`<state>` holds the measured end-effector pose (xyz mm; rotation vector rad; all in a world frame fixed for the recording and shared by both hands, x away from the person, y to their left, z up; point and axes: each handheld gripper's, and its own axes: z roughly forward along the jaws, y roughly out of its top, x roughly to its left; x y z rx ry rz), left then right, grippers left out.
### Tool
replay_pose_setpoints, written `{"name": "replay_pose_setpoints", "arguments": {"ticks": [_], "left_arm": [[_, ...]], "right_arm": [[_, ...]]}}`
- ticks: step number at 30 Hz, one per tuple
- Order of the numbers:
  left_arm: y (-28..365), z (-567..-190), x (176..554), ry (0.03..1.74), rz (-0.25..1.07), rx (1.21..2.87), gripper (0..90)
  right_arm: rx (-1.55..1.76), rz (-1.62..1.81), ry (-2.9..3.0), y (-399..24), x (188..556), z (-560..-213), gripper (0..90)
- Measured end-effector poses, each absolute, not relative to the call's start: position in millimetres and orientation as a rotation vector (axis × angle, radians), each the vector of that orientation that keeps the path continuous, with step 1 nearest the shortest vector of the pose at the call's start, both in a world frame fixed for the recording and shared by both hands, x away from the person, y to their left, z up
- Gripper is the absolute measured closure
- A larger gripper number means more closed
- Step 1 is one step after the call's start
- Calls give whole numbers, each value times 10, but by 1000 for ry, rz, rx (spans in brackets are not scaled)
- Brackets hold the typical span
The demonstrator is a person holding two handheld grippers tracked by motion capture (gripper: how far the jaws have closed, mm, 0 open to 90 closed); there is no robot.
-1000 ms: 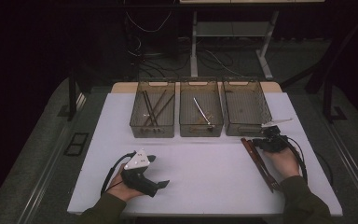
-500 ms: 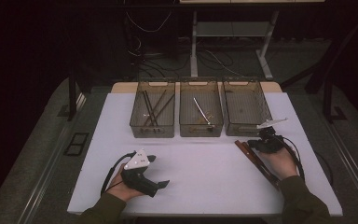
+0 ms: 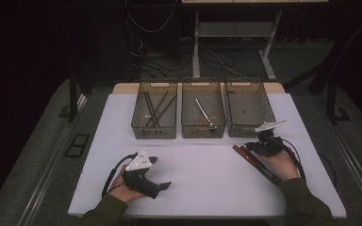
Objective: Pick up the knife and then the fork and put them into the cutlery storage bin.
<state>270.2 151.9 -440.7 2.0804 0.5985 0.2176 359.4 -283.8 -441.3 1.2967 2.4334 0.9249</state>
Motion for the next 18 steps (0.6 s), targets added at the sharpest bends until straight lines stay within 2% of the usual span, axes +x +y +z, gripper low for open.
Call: {"name": "replay_pose_setpoints", "arguments": {"ticks": [4, 7, 15, 18], "left_arm": [[1522, -4405, 2703, 598, 216, 2076, 0], [1523, -4406, 2704, 601, 215, 2074, 0], [1528, -4402, 2702, 603, 216, 2071, 0], [1529, -4401, 2703, 602, 216, 2071, 0]], "right_arm": [[1288, 946, 2415, -2873, 3587, -4363, 896], [1283, 969, 2386, -2924, 3554, -4251, 828], [1270, 946, 2479, -2997, 3423, -4010, 565], [1276, 895, 2534, -2992, 3400, -3955, 536]]}}
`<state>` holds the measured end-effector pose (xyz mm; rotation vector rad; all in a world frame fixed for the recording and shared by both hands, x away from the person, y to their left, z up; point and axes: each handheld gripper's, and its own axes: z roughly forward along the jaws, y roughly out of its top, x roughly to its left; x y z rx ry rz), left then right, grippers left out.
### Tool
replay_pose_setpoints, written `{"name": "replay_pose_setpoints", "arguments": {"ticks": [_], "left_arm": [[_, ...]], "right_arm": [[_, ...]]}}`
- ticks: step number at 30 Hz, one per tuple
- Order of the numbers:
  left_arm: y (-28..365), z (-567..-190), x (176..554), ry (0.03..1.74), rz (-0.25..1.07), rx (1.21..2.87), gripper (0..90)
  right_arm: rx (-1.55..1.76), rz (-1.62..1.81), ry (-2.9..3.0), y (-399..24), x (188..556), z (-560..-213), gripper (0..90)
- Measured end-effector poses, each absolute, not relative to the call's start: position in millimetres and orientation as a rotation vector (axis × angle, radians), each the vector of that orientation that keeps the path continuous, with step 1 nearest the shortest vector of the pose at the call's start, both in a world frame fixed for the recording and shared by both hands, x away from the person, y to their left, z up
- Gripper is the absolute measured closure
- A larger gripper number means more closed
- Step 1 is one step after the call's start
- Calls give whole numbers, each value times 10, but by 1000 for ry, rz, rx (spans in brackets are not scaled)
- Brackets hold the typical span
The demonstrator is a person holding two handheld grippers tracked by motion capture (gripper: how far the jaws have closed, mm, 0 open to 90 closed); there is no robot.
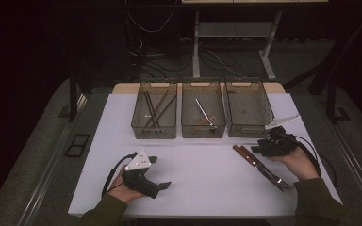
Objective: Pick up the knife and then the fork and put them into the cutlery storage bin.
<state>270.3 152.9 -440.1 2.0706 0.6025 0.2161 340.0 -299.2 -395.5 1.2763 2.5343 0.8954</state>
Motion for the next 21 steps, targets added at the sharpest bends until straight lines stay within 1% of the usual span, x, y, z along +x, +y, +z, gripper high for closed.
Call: {"name": "replay_pose_setpoints", "arguments": {"ticks": [3, 6, 11, 21], "left_arm": [[1535, -4401, 2706, 601, 218, 2066, 0], [1540, -4398, 2706, 598, 215, 2066, 0], [1533, -4404, 2705, 597, 214, 2067, 0], [1529, -4409, 2706, 600, 215, 2071, 0]], "right_arm": [[1263, 807, 2596, -2962, 3382, -3899, 501], [1241, 723, 2637, -2936, 3364, -3857, 500], [1234, 576, 2700, -2895, 3350, -3875, 526], [1233, 431, 2821, -2871, 3415, -4001, 634]]}}
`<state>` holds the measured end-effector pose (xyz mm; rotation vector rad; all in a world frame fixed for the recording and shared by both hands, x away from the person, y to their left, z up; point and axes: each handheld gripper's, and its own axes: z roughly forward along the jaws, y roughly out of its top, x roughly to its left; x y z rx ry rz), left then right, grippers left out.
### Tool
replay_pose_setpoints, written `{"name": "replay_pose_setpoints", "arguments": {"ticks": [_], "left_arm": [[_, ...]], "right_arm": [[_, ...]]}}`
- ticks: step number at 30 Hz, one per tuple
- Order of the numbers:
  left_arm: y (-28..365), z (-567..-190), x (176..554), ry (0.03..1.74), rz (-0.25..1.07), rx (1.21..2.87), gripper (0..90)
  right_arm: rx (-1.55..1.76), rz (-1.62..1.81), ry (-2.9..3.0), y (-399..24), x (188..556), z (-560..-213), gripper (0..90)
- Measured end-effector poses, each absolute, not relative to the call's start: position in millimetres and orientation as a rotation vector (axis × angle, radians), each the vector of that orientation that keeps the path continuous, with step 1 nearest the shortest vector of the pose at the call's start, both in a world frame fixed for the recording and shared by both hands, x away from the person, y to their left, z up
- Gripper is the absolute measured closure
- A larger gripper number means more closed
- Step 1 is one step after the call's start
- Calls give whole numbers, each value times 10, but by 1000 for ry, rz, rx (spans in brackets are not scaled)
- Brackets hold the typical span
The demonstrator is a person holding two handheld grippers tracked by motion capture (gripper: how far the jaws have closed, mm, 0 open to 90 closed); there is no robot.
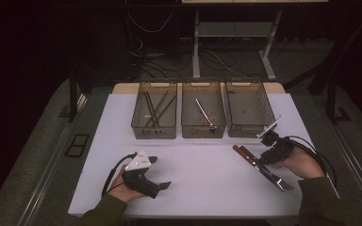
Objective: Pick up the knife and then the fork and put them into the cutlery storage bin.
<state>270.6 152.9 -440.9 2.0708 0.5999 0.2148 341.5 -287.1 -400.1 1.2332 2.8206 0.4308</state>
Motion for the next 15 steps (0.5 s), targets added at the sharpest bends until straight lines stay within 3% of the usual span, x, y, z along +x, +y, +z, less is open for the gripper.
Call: {"name": "replay_pose_setpoints", "arguments": {"ticks": [15], "left_arm": [[1527, -4407, 2704, 600, 218, 2070, 0]], "right_arm": [[1224, 327, 2865, -2821, 3483, -4135, 719]]}}
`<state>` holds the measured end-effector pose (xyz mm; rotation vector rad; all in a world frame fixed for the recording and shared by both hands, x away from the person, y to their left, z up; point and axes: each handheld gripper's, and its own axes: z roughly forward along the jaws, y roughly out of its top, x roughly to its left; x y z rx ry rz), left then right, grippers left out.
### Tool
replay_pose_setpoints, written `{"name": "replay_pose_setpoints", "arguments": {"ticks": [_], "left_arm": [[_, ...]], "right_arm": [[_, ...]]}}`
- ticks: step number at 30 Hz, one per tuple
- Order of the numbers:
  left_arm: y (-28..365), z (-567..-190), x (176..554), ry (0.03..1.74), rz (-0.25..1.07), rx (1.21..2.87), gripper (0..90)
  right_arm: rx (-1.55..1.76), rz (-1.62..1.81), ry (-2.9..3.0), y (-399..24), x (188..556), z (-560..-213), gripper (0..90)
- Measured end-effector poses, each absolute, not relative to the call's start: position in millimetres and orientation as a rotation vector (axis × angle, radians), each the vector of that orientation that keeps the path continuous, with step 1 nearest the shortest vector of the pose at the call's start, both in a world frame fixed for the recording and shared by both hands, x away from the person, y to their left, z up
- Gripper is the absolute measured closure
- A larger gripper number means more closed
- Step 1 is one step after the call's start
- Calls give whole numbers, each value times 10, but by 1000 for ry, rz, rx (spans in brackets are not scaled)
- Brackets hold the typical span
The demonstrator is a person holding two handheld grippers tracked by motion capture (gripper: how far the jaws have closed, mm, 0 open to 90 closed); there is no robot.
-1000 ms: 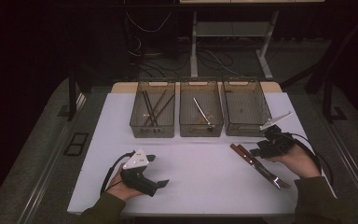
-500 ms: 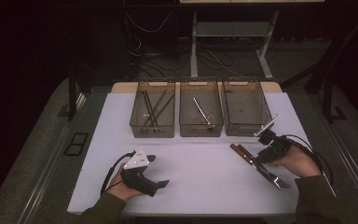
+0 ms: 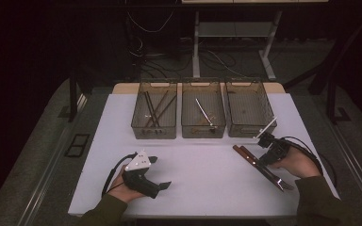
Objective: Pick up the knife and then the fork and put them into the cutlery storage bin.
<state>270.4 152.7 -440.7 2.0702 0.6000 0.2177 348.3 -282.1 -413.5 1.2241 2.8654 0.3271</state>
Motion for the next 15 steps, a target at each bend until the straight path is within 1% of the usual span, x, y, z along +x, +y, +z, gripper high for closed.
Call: {"name": "replay_pose_setpoints", "arguments": {"ticks": [15], "left_arm": [[1525, -4410, 2705, 600, 218, 2070, 0]], "right_arm": [[1237, 278, 2870, -2811, 3560, -4200, 728]]}}
